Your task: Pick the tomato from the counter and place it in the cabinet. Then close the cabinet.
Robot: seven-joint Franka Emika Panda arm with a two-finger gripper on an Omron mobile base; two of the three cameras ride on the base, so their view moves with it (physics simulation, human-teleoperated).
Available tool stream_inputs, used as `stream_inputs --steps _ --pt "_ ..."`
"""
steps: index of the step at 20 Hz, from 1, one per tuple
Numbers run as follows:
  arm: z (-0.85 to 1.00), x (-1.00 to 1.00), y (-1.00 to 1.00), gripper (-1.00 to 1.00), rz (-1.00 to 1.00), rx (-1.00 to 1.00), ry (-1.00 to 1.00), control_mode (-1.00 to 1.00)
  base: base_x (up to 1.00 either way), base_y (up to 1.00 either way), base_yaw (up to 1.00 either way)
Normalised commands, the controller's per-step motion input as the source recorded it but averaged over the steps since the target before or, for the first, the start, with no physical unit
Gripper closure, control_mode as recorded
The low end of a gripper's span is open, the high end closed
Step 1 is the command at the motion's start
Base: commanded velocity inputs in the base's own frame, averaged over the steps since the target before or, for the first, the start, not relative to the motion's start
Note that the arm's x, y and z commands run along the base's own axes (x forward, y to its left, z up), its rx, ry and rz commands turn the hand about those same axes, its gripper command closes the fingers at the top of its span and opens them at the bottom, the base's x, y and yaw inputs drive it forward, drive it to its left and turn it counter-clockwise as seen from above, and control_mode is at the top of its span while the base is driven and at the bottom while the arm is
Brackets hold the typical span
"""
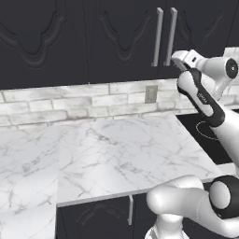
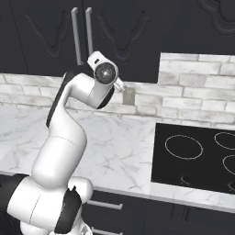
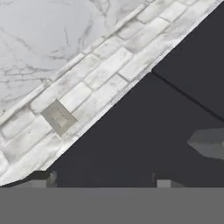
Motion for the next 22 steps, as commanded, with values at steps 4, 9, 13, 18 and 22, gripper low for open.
stream_inputs --steps 4,9,13,18,22 --pt "-0.39 -0.99 0.31 -1.00 -0.12 -0.18 -0.19 -1.00 0.00 0.00 0.00" --pt "-0.24 -1.00 0.21 -1.00 -0.08 -0.11 -0.05 -1.00 0.00 0.00 0.00" --pt "-0.03 -1.00 0.28 -1.00 -0.10 -0.13 0.00 -1.00 0.00 0.00 0.00" --pt "0.00 -0.47 0.64 -1.00 -0.13 -0.25 0.13 -1.00 0.00 0.00 0.00" --pt "0.02 -0.68 0.57 -1.00 -0.09 -0.27 0.24 -1.00 0.00 0.00 0.00"
